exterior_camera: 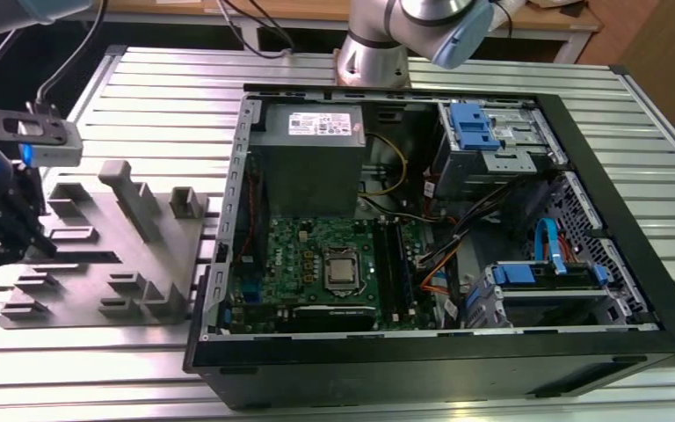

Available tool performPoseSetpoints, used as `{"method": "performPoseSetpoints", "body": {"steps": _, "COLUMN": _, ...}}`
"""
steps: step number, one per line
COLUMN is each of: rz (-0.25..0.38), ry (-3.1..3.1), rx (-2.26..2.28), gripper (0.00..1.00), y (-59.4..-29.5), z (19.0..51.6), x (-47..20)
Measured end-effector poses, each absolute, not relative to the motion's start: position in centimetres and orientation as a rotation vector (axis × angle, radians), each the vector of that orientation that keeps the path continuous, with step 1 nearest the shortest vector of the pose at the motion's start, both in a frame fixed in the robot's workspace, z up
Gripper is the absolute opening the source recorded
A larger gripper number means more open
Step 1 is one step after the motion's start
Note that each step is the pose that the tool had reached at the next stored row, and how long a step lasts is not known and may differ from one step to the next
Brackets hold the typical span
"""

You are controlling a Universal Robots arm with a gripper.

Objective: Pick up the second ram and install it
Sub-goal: 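Pick up the second ram and move it above second insertion slot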

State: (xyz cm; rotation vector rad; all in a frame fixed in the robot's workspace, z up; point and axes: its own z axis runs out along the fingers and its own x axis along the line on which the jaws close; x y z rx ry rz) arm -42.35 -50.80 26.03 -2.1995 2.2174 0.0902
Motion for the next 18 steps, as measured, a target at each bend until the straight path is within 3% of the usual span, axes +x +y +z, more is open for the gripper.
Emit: {"method": "performPoseSetpoints", "body": {"steps": 18, "rz": 0.092, "ry": 2.214, "rx": -2.197, "gripper": 0.08, "y": -50.8, "z": 29.8, "x": -42.3}}
